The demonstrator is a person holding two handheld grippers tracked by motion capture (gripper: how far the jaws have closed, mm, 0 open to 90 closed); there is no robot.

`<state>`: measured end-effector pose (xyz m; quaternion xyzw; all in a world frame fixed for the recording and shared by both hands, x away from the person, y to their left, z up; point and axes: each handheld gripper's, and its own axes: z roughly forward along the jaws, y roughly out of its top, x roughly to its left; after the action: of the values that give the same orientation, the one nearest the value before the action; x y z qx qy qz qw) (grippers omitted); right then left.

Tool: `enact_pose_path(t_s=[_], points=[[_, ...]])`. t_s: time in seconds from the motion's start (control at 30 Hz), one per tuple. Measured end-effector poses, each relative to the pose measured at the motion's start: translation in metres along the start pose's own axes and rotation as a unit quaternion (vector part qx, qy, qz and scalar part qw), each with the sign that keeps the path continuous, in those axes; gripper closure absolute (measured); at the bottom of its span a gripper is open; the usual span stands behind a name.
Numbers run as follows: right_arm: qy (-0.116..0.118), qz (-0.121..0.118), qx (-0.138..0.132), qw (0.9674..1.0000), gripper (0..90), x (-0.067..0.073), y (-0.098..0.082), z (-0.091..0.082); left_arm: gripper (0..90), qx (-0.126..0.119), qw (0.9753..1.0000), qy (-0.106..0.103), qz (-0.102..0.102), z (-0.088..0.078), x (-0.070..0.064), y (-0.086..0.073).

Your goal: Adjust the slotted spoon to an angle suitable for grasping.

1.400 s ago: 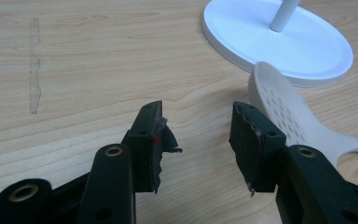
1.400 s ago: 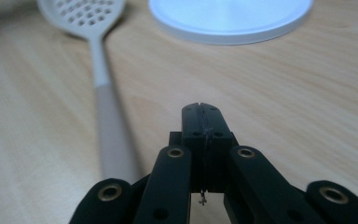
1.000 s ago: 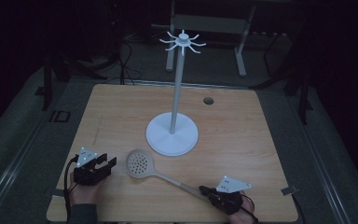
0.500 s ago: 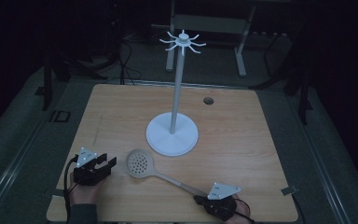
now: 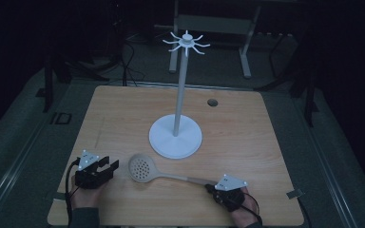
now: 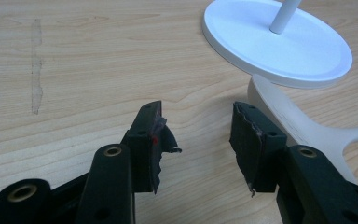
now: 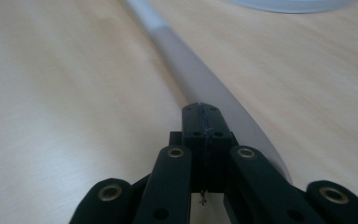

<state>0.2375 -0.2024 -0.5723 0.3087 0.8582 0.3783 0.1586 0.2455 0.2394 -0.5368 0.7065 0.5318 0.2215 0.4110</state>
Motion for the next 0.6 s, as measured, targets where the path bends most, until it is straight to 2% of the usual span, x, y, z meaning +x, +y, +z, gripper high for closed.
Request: enact_pose_path(t_s=[0.07, 0.27, 0.4, 0.47, 0.5, 0.6], points=[[-0.014, 0.025, -0.004, 0.9996, 89.9, -0.008, 0.000, 0.001, 54.4, 0.002, 1.0000, 0.000, 0.001, 0.001, -0.001, 0.000], [-0.057, 0.071, -0.009, 0.9958, 89.9, -0.025, 0.000, 0.003, 54.4, 0.005, 1.0000, -0.001, 0.003, 0.002, -0.003, 0.000], [-0.078, 0.110, -0.015, 0.9908, 89.9, -0.036, -0.001, 0.004, 54.4, 0.006, 1.0000, -0.002, 0.004, 0.003, -0.003, 0.000], [-0.084, 0.115, -0.016, 0.9896, 89.9, -0.039, 0.000, 0.004, 54.5, 0.006, 1.0000, -0.001, 0.005, 0.003, -0.002, 0.000], [-0.095, 0.131, -0.021, 0.9866, 89.9, -0.043, 0.000, 0.005, 54.4, 0.006, 1.0000, 0.000, 0.004, 0.003, -0.002, -0.001], [-0.114, 0.148, -0.025, 0.9820, 89.8, -0.049, 0.002, 0.008, 54.4, 0.007, 1.0000, 0.000, 0.004, 0.003, -0.002, -0.001]])
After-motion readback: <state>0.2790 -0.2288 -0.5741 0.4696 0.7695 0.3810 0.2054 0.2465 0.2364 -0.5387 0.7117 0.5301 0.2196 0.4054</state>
